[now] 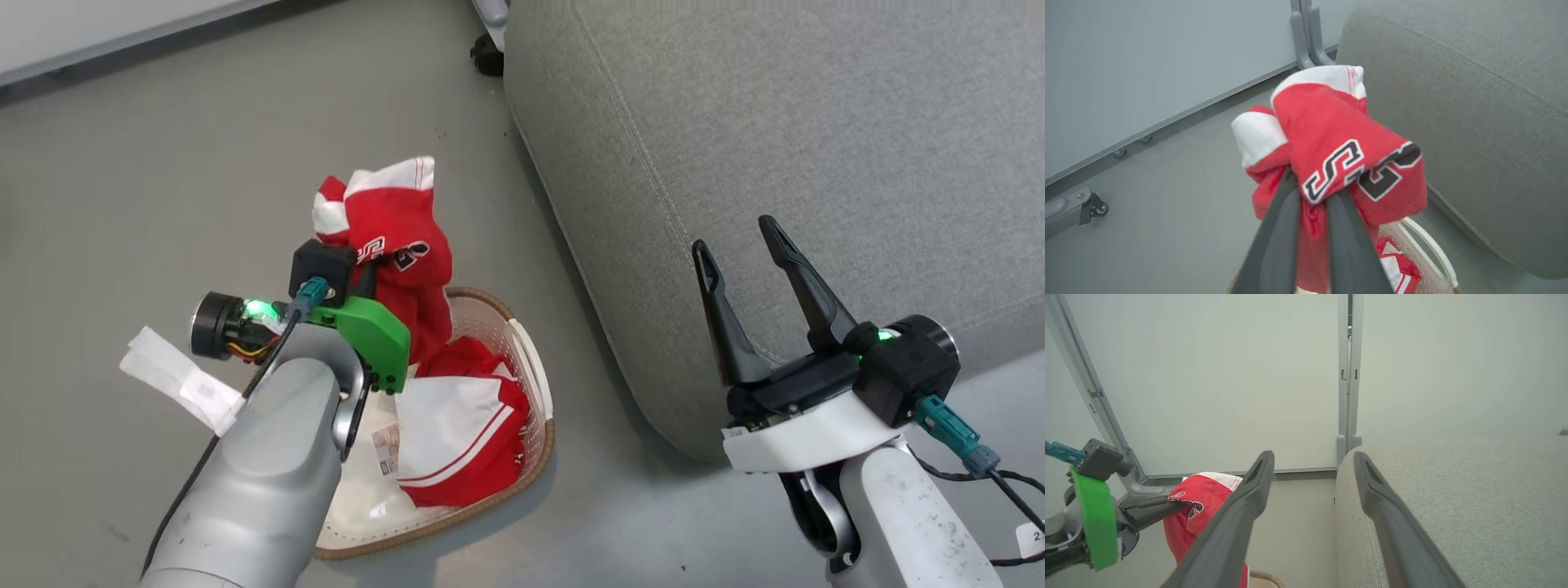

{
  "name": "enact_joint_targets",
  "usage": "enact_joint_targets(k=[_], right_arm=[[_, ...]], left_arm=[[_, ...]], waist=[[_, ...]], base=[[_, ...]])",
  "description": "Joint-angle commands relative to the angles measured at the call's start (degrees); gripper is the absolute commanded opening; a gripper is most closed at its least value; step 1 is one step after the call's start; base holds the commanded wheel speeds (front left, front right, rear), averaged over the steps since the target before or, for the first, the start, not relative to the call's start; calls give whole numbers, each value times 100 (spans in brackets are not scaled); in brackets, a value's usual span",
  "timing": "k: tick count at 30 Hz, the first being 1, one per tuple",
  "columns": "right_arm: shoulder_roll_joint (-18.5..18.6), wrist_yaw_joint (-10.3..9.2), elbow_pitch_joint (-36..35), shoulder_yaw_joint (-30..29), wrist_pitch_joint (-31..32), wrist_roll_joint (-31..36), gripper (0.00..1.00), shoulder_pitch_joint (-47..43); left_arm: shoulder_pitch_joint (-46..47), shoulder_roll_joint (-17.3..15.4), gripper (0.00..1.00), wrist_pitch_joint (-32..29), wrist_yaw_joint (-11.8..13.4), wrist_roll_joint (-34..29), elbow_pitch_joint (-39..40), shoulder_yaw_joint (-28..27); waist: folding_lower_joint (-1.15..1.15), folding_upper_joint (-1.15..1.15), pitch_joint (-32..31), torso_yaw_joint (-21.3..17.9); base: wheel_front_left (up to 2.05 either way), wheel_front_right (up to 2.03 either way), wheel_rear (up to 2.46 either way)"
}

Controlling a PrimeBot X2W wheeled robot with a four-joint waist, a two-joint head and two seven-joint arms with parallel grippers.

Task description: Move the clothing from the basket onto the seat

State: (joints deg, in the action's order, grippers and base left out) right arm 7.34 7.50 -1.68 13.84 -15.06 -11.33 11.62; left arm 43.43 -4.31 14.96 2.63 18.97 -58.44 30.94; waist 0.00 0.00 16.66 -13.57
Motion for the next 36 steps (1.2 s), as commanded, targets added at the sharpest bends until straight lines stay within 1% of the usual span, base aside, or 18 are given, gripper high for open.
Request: enact_joint_targets(k=[1, 4, 7, 11, 14, 17, 19, 21, 27, 34, 36], right_arm=[[34, -2, 2, 16, -18, 32, 100, -116], [44, -2, 10, 54, -18, 51, 100, -179], [59, -2, 7, 112, -18, 49, 100, -228], [48, -2, 41, 181, -18, 72, 100, -318], [27, -2, 63, 217, -18, 90, 100, -382], [30, -2, 94, 286, -18, 101, 100, -491], [47, -2, 113, 328, -18, 108, 100, -551], [65, -2, 134, 364, -18, 108, 100, -605], [50, -2, 118, 378, -18, 113, 100, -688], [26, -2, 120, 439, -18, 117, 100, -744], [29, -2, 123, 456, -18, 110, 100, -736]], left_arm=[[-197, 14, 0, 28, 66, 66, 307, -115], [-499, 38, 0, 26, 142, 53, 1186, -400], [-773, 59, 0, 26, 123, -37, 1958, -625], [-1184, 89, 0, 26, 1, -14, 2939, -968], [-1457, 117, 0, 27, -92, -120, 3642, -1147], [-1727, 128, 0, 26, -159, -9, 4241, -1351], [-1865, 138, 0, 27, -141, 175, 4580, -1355], [-2002, 136, 0, 20, -60, 474, 4924, -1312], [-2086, 136, 0, 20, 153, 823, 5625, -956], [-2042, 135, 0, 20, 233, 1212, 6087, -606], [-2040, 136, 0, 20, 178, 1262, 6156, -491]], waist=[[0, 0, -410, 260], [0, 0, -564, 278], [0, 0, -662, 268], [0, 0, -820, 225], [0, 0, -956, 194], [0, 0, -1115, 162], [0, 0, -1208, 138], [0, 0, -1304, 119], [0, 0, -1391, 116], [0, 0, -1472, 130], [0, 0, -1489, 126]], base=[[0, 0, 0], [0, 0, 0], [0, 0, 0], [0, 0, 0], [0, 0, 0], [0, 0, 0], [0, 0, 0], [0, 0, 0], [0, 0, 0], [0, 0, 0], [0, 0, 0]])
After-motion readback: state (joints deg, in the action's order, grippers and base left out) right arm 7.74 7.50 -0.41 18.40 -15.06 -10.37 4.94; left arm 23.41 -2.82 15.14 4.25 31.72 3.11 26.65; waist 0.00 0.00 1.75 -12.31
